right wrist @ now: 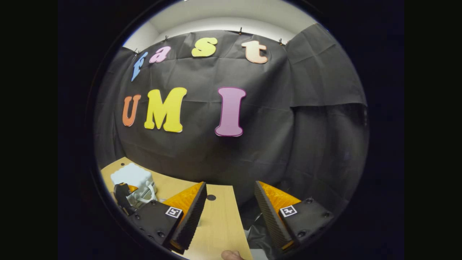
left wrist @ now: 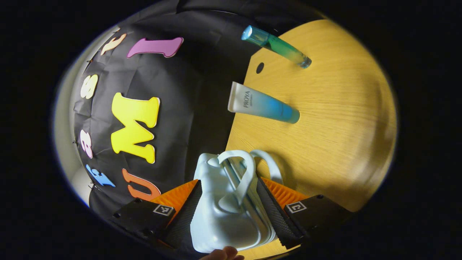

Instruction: First open the suitcase, pack the skin care products into it, and then close the suitcase.

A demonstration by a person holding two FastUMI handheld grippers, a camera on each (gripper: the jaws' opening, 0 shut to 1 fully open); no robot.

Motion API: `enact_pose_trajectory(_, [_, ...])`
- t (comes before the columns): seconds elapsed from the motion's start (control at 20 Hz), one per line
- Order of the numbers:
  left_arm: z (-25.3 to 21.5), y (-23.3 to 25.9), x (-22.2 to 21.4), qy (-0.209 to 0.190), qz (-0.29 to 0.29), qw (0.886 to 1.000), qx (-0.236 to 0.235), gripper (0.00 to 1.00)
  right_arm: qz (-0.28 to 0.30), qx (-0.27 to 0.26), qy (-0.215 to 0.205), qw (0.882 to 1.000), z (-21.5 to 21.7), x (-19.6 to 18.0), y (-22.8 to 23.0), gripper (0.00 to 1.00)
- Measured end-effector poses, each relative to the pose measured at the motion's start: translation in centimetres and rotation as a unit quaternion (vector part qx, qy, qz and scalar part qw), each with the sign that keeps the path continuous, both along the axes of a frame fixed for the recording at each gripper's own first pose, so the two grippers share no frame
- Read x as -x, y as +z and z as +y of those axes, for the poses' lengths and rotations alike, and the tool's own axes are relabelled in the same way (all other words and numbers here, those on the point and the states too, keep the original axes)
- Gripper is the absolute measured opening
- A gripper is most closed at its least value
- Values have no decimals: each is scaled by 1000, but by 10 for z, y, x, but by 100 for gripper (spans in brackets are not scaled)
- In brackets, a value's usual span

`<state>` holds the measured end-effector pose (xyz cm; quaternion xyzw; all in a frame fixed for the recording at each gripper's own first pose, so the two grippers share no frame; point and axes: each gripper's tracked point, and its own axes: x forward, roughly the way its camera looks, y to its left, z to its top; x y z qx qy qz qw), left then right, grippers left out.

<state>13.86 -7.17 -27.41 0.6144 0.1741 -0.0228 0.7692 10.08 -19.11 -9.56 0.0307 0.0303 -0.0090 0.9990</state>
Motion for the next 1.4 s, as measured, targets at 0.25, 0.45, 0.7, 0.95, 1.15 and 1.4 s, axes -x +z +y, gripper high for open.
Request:
enact_pose_trajectory(0.25, [6, -12, -15, 22, 13, 999, -46, 75, 4, 12, 23, 1000, -5, -8, -11, 80])
enact_pose_trajectory(0.45, [-2, -16, -19, 15, 30, 997, -68, 47, 10, 11, 34, 999, -3, -7, -15, 80])
enact_pose_trajectory(0.7, [-2, -21, -20, 17, 62, 995, -78, 19, 12, 25, 36, 999, 7, 0, -11, 80])
enact_pose_trajectory(0.95, [-7, -11, -19, 4, 51, 998, -20, 8, 12, 30, 15, 999, 25, 10, 3, 79])
enact_pose_trajectory(1.15, [0, 19, -19, 9, 31, 995, 98, 3, 9, 27, -6, 1000, 47, 24, 20, 80])
enact_pose_trajectory(1.4, [13, 67, -9, 5, 11, 978, 206, 3, 0, 33, -32, 999, 83, 37, 43, 80])
